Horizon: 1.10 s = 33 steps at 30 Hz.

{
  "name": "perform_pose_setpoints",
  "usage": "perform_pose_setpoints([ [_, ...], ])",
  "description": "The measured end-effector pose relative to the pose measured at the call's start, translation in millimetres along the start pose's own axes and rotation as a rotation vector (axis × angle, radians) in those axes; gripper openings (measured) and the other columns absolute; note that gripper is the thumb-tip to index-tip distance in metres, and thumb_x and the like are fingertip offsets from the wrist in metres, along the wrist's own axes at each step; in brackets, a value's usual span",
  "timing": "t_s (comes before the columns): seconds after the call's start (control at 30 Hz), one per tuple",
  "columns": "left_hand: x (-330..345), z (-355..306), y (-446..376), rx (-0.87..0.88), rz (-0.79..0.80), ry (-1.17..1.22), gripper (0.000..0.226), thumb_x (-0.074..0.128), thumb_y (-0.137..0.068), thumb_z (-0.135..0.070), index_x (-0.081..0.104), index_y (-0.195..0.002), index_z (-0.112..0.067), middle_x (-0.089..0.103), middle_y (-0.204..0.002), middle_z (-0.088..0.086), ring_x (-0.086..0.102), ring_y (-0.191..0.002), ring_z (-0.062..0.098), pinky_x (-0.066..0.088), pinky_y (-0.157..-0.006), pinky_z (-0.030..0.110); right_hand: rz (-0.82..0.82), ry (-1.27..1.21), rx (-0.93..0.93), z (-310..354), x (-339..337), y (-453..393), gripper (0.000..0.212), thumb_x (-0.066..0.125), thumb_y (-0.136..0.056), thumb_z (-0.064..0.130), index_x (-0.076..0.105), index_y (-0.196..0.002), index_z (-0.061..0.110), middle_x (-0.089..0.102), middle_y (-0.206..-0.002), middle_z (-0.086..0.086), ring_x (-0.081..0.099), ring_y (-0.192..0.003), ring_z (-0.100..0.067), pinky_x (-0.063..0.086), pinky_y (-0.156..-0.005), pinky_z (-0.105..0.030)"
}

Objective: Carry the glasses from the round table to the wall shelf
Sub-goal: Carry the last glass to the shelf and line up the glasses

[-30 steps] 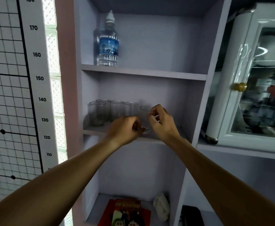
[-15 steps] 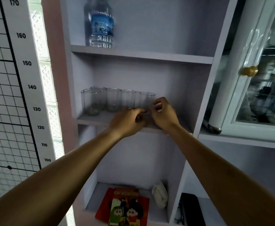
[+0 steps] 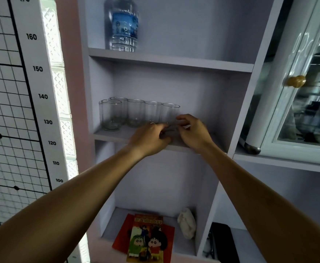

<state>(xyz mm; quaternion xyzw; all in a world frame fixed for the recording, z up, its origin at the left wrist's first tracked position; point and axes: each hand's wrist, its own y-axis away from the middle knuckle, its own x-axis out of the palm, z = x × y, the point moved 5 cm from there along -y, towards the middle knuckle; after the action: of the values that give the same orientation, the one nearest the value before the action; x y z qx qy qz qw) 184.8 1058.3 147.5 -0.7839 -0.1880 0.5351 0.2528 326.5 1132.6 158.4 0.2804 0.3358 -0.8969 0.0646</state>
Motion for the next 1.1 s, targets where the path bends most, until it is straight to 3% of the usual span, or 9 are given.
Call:
perform_pose_setpoints([
  [0.1, -13.5, 8.4, 10.2, -0.001, -0.014, 0.047, 0.026, 0.059, -0.080, -0.037, 0.066, -0.094, -0.017, 0.071, -0.085, 0.001, 0.066, -0.082, 0.022, 0.053, -0.066, 0.034, -0.012, 0.001, 0.002, -0.9, -0.5, 1.4, 0.020, 0.062, -0.091, 0.013, 0.071, -0.108, 0.018, 0.073, -0.100, 0.002, 0.063, -0.081, -0.011, 0.040, -0.063, -0.001],
  [0.23, -37.6, 40.6, 32.2, -0.017, -0.056, 0.055, 0.030, 0.061, -0.086, -0.040, 0.072, -0.095, -0.014, 0.073, -0.090, 0.002, 0.067, -0.079, 0.016, 0.054, -0.071, 0.034, -0.018, 0.036, -0.044, 10.1, 3.3, 7.5, 0.015, 0.063, -0.088, 0.011, 0.072, -0.098, 0.018, 0.070, -0.084, 0.005, 0.067, -0.078, -0.015, 0.047, -0.071, -0.017],
  [0.33, -59.6, 60.3, 50.1, -0.040, -0.092, 0.017, 0.024, 0.063, -0.089, -0.036, 0.074, -0.098, -0.017, 0.072, -0.093, -0.002, 0.066, -0.079, 0.009, 0.053, -0.072, 0.025, 0.046, 0.039, -0.114, 35.4, 20.3, 11.0, 0.018, 0.063, -0.089, 0.010, 0.071, -0.101, 0.021, 0.068, -0.083, 0.006, 0.066, -0.075, -0.014, 0.050, -0.071, -0.021],
  [0.43, -71.4, 69.1, 58.5, -0.062, -0.087, -0.046, 0.022, 0.058, -0.092, -0.032, 0.071, -0.093, -0.014, 0.070, -0.092, -0.002, 0.065, -0.079, 0.013, 0.045, -0.068, 0.016, 0.180, 0.015, -0.183, 69.1, 52.6, 6.6, 0.029, 0.063, -0.092, 0.013, 0.064, -0.118, 0.026, 0.067, -0.094, 0.004, 0.065, -0.079, -0.014, 0.052, -0.068, -0.022],
  [0.5, -77.8, 76.1, 62.7, -0.063, -0.077, -0.077, 0.018, 0.055, -0.091, -0.027, 0.067, -0.092, -0.013, 0.071, -0.095, 0.000, 0.066, -0.083, 0.018, 0.042, -0.066, 0.011, 0.247, 0.000, -0.215, 96.5, 72.5, 1.5, 0.041, 0.062, -0.094, 0.019, 0.054, -0.133, 0.029, 0.064, -0.109, -0.001, 0.065, -0.092, -0.020, 0.056, -0.082, -0.032],
  [0.63, -92.9, 87.1, 76.9, -0.049, -0.085, -0.119, 0.028, 0.063, -0.083, -0.023, 0.067, -0.110, -0.017, 0.071, -0.109, 0.002, 0.067, -0.094, 0.023, 0.056, -0.082, 0.028, 0.346, 0.016, -0.238, 138.5, 98.6, -7.5, 0.053, 0.056, -0.098, 0.023, 0.040, -0.148, 0.030, 0.054, -0.141, -0.010, 0.058, -0.121, -0.030, 0.046, -0.102, -0.040],
  [0.73, -94.6, 88.6, 84.5, -0.043, -0.078, -0.130, 0.039, 0.067, -0.083, -0.024, 0.063, -0.122, -0.020, 0.067, -0.122, 0.000, 0.066, -0.104, 0.022, 0.050, -0.087, 0.024, 0.378, -0.009, -0.203, 142.8, 110.0, -11.0, 0.045, 0.057, -0.098, 0.026, 0.044, -0.142, 0.027, 0.057, -0.139, -0.010, 0.058, -0.121, -0.030, 0.048, -0.098, -0.038],
  [0.9, -91.3, 88.1, 84.0, -0.032, -0.102, -0.185, 0.047, 0.065, -0.081, -0.029, 0.057, -0.127, -0.022, 0.063, -0.125, 0.000, 0.063, -0.109, 0.023, 0.052, -0.088, 0.030, 0.244, -0.006, -0.231, 133.6, 97.5, -7.6, 0.021, 0.058, -0.098, 0.027, 0.057, -0.112, 0.012, 0.067, -0.112, -0.006, 0.064, -0.099, -0.024, 0.051, -0.083, -0.032],
  [1.1, -70.0, 56.4, 59.6, 0.058, -0.119, -0.187, 0.024, 0.053, -0.093, -0.036, 0.057, -0.110, -0.020, 0.064, -0.108, 0.002, 0.066, -0.087, 0.022, 0.051, -0.071, 0.023, 0.161, -0.048, -0.253, 103.6, 64.0, 2.1, 0.016, 0.063, -0.096, 0.030, 0.057, -0.105, 0.018, 0.067, -0.106, -0.005, 0.067, -0.092, -0.021, 0.059, -0.083, -0.037],
])
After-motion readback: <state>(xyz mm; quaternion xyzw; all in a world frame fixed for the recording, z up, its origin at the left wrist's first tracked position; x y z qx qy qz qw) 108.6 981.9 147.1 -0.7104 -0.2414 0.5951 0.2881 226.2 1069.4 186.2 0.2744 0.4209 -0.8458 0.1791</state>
